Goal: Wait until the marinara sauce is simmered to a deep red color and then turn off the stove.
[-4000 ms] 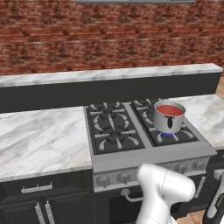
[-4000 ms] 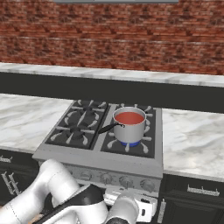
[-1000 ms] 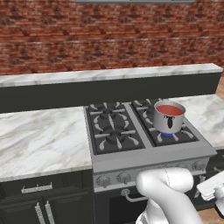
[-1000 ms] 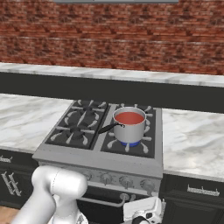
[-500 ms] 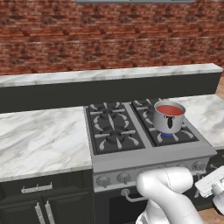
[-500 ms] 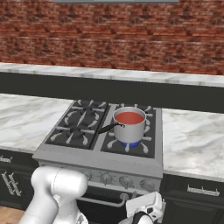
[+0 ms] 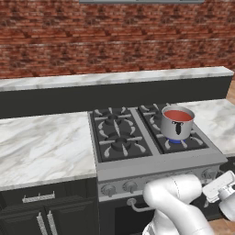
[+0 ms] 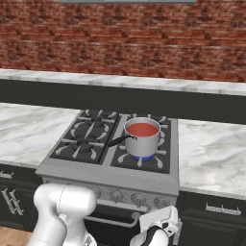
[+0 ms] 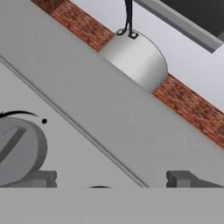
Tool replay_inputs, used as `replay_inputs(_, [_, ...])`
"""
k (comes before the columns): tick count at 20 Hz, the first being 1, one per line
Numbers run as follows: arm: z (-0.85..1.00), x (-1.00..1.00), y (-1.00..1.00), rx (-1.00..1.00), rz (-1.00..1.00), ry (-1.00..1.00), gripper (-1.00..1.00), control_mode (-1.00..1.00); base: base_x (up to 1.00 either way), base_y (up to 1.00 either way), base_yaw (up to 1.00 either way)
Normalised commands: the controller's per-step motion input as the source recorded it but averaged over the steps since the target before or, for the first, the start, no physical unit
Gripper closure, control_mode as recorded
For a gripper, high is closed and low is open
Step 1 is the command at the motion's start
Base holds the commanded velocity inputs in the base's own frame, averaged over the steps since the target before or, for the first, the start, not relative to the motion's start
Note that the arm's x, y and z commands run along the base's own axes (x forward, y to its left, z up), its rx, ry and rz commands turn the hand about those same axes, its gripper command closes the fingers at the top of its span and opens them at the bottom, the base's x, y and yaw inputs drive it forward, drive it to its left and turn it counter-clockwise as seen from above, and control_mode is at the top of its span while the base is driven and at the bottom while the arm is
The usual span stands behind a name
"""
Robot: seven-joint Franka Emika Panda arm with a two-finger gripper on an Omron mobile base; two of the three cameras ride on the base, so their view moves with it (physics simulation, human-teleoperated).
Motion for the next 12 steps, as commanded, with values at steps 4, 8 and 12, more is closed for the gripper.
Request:
replay_inputs(4, [-0.17, 0.20, -0.10, 0.00, 0.00, 0.00, -1.00, -1.00, 0.00, 0.00, 0.00])
replay_inputs(8, [-0.22, 0.16, -0.17, 0.00, 0.00, 0.00, -1.00, -1.00, 0.00, 0.00, 0.00])
replay_inputs(12, [-0.29, 0.13, -0.33, 0.00, 0.00, 0.00, -1.00, -1.00, 0.00, 0.00, 0.00])
